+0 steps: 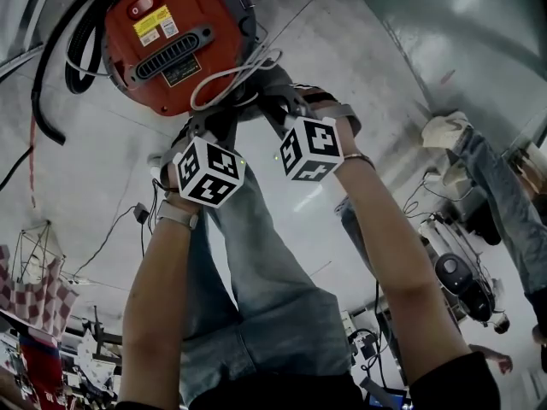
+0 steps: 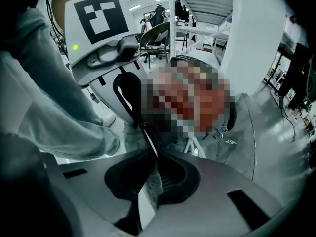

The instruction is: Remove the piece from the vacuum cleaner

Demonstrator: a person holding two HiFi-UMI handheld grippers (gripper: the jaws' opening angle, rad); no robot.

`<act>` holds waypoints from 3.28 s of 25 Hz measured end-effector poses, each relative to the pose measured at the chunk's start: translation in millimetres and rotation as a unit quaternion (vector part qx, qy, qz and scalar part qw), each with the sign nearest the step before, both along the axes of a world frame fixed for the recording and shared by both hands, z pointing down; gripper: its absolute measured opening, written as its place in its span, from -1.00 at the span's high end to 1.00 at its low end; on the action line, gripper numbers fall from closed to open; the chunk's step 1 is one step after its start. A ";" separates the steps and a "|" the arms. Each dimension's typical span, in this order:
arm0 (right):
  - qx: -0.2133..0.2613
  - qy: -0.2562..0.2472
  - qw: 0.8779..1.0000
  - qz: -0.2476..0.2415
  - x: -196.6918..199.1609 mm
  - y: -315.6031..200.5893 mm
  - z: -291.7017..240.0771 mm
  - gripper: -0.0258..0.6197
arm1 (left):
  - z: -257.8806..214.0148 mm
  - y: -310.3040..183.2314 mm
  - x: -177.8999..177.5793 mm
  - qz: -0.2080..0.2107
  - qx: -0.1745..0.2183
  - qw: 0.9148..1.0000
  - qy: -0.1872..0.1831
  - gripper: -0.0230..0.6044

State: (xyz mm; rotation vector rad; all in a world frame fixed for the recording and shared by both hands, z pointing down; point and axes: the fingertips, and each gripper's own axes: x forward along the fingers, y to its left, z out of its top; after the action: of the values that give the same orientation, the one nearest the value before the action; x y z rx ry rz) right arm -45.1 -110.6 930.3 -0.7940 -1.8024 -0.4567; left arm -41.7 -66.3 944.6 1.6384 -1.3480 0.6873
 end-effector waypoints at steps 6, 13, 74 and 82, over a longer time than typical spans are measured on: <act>0.000 0.002 1.000 0.006 4.7 0.8 1.9 0.74 | 1.2 1.6 6.0 0.000 -0.003 1.000 0.007 0.78; 0.001 0.000 1.000 0.018 12.1 0.9 1.3 0.74 | -0.2 3.6 15.8 -0.016 -0.005 1.000 0.011 0.79; -0.002 0.017 0.997 0.080 39.0 6.1 3.7 0.74 | 2.7 11.7 40.9 -0.010 -0.031 0.997 0.076 0.78; -0.004 0.037 0.996 0.081 60.5 15.4 8.6 0.75 | 5.6 20.2 60.1 0.039 -0.043 0.993 0.101 0.79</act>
State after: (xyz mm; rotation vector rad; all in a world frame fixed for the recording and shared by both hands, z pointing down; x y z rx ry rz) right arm 15.3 -95.2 938.9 -0.6553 -1.7839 -0.3095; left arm 18.4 -46.1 950.2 1.6514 -1.1012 0.5984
